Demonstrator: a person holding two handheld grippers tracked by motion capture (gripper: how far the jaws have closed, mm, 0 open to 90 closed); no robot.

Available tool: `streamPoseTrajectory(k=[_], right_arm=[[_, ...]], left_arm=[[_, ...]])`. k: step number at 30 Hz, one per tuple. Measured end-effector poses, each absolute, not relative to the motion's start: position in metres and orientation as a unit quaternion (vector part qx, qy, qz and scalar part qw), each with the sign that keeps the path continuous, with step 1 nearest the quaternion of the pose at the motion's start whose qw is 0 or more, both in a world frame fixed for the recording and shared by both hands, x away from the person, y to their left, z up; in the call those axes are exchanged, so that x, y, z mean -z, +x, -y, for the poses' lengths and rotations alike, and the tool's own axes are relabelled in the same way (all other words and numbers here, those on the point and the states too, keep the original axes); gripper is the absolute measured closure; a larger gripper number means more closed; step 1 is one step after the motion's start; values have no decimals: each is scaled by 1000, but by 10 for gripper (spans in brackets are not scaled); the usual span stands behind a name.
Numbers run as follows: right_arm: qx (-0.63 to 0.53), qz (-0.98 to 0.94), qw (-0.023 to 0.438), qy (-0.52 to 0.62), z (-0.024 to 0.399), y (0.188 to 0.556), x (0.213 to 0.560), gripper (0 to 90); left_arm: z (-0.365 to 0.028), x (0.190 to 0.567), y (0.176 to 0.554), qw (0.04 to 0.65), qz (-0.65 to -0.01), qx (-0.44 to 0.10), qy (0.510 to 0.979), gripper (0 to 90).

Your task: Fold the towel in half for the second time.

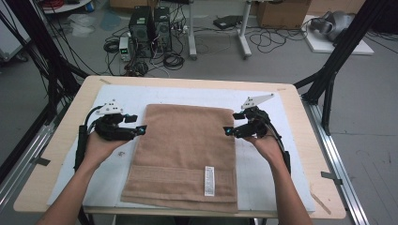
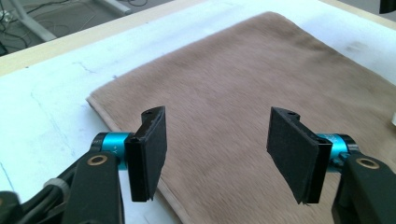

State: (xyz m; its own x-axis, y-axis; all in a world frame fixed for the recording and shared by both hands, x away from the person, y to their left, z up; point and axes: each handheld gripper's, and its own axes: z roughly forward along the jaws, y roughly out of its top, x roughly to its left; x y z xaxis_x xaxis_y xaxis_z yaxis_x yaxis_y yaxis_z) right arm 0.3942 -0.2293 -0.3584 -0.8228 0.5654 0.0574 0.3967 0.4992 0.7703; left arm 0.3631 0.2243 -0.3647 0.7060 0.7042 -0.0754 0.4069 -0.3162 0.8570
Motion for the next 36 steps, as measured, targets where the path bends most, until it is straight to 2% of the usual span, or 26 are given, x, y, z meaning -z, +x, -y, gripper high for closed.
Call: streamPoseTrajectory(k=[10,19,25,30,32,33,36], right_arm=[[-387,-854,117,327,232,429,385,253],[-358,-852,140,355,231,448,418,320],[-357,-838,126,392,240,458,432,355],[-351,-841,109,398,237,460,440,467],[-354,-846,96,388,235,459,439,613],[-356,-847,88,384,234,459,439,661],[-370,-840,58,393,235,460,440,781]], left_arm=[[-225,390,408,440,-386,-167,793,403],[-224,425,433,412,-439,-157,783,420],[-223,439,442,400,-460,-153,778,427],[-219,445,442,388,-455,-158,786,516],[-218,445,441,391,-442,-154,793,597],[-216,445,441,397,-434,-147,796,698],[-215,445,440,398,-439,-139,793,790]])
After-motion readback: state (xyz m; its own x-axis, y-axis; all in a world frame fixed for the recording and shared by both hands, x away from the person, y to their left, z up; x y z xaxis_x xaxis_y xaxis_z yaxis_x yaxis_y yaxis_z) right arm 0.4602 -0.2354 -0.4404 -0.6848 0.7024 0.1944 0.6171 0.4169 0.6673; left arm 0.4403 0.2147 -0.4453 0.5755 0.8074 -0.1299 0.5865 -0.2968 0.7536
